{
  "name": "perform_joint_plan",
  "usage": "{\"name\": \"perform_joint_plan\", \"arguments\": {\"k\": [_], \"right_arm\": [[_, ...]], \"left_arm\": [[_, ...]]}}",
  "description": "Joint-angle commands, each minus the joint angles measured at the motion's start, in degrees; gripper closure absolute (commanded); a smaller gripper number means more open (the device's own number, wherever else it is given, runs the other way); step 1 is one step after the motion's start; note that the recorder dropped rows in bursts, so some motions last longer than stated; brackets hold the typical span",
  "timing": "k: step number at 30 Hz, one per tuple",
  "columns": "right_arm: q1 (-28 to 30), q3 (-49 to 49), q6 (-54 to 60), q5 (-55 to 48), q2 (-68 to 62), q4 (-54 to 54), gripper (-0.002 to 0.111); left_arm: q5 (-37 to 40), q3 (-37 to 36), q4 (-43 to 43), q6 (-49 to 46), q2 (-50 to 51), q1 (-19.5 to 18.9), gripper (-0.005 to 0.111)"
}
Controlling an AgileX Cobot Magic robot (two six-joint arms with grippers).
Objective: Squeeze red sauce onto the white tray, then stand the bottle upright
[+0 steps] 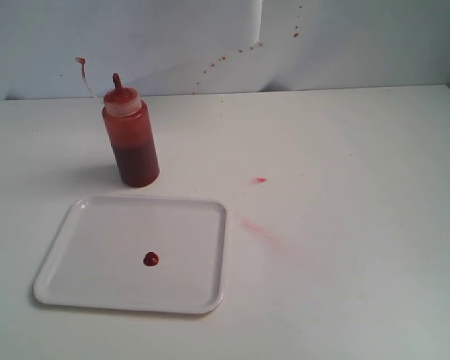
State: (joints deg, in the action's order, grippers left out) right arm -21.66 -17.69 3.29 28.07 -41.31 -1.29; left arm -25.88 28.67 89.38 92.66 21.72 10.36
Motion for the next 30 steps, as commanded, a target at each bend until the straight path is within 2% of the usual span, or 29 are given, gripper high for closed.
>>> {"name": "perform_joint_plan", "arguments": {"k": [1,13,19,26,30], "right_arm": [[0.33,0.26,-0.20,0.40,0.36,0.85,0.108],[0.33,0.26,-0.32,0.41,0.36,0.85,0.108],[0.33,0.26,-0.32,0.41,0.36,0.85,0.108],[0.33,0.26,-0.32,0.41,0.36,0.85,0.108],[0.33,0.26,-0.32,0.41,0.36,0.85,0.108]], "left_arm": [[0.19,-0.32,-0.58,-0.16,-0.33,-0.15,0.107],[0.30,-0.32,0.06,-0.16,-0.35,-0.15,0.107],[-0.33,-0.69,2.56,5.08,-1.86,-0.15,0.107],[6.88,-7.70,2.64,16.75,-10.74,-0.15,0.107],[6.87,-10.24,2.64,16.54,-14.52,-0.15,0.107]]}}
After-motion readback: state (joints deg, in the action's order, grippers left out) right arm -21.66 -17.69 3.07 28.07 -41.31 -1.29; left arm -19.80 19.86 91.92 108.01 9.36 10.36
